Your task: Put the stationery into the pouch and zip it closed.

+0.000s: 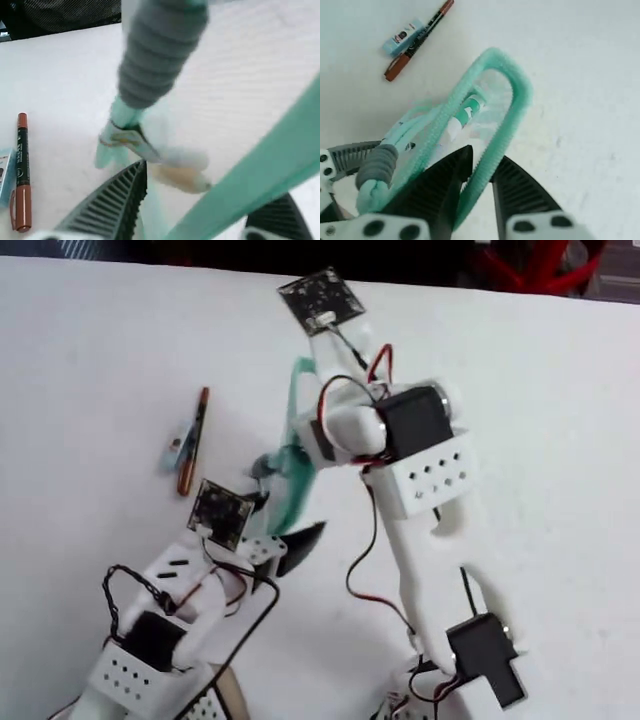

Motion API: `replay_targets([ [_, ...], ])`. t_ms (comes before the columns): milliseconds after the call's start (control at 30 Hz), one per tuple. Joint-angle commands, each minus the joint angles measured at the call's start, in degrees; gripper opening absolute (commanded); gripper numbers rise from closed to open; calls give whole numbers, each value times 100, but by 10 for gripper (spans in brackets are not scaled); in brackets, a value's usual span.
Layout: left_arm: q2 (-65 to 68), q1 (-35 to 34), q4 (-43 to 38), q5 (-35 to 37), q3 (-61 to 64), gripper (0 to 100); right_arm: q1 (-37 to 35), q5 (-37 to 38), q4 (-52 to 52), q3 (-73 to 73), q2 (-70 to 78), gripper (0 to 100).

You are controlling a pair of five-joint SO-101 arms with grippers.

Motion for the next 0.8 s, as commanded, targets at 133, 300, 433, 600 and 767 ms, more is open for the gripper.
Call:
replay_targets([
  [133, -40, -4, 2435, -62, -2198, 376, 901, 1785, 57, -1415, -207, 18],
  [300, -40, -664, 2629, -774, -2532, 381, 1095, 2910, 57, -1758, -207, 18],
  [433, -40, -1437, 2189, -791, -2426, 381, 1051, 3868, 48, -1767, -207, 18],
  [600, -40, -1763, 1538, -791, -1978, 381, 1015, 4308, 48, -1741, -119, 18],
  [767, -31, -1842, 1415, -519, -1952, 381, 980, 4325, 57, -1732, 215, 18],
])
